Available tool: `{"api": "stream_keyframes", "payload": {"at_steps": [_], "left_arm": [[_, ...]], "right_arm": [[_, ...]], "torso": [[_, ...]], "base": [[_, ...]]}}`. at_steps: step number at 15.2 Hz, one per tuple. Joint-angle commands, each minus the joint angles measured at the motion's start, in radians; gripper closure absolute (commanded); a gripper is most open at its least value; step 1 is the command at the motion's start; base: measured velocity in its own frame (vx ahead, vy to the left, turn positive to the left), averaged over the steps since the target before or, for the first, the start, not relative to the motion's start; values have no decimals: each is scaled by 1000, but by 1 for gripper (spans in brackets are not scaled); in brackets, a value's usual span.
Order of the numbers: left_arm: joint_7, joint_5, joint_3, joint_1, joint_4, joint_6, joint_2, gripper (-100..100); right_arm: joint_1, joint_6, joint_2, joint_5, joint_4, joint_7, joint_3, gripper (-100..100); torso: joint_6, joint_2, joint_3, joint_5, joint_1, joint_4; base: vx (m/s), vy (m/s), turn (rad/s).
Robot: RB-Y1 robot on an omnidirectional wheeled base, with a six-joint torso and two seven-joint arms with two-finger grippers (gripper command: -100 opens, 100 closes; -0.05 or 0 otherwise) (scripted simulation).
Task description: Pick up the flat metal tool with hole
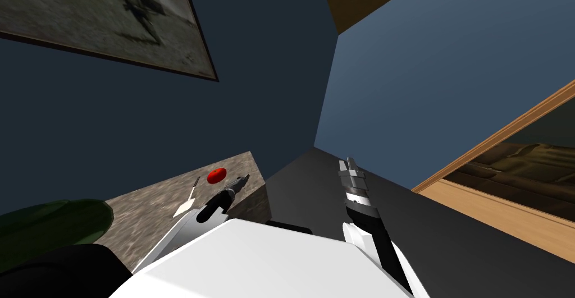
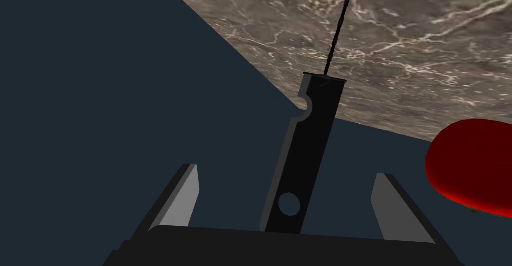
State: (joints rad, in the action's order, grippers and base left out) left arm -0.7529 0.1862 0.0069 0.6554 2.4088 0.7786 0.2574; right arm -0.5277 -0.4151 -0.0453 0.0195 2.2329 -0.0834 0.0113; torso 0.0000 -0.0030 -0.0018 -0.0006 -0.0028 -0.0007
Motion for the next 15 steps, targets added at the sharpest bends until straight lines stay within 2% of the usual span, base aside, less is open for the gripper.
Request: {"api": "stream_keyframes", "payload": {"at_steps": [1,2,3,4,5,8,10,15], "left_arm": [[-26,10,2,4,4,50,-5,-100],[-26,10,2,4,4,61,-5,-100],[-42,17,3,9,6,90,-9,-100],[-42,17,3,9,6,93,-9,-100],[-57,23,4,15,8,123,-13,-100],[-70,29,4,19,10,151,-17,-100],[-93,39,6,27,13,196,-24,-100],[-120,51,7,36,17,251,-33,-100]], "right_arm": [[0,0,0,0,0,0,0,0],[0,0,0,0,0,0,0,0],[0,0,0,0,0,0,0,0],[0,0,0,0,0,0,0,0],[0,0,0,0,0,0,0,0],[0,0,0,0,0,0,0,0],[0,0,0,0,0,0,0,0],[0,0,0,0,0,0,0,0]], "torso": [[0,0,0,0,0,0],[0,0,0,0,0,0],[0,0,0,0,0,0],[0,0,0,0,0,0],[0,0,0,0,0,0],[0,0,0,0,0,0],[0,1,0,0,1,0],[0,1,0,0,0,0]], "base": [[38,-41,2],[38,-39,1],[40,-41,-1],[41,-39,1],[47,-34,0],[34,-32,0],[32,-31,-2],[31,-32,-1]]}}
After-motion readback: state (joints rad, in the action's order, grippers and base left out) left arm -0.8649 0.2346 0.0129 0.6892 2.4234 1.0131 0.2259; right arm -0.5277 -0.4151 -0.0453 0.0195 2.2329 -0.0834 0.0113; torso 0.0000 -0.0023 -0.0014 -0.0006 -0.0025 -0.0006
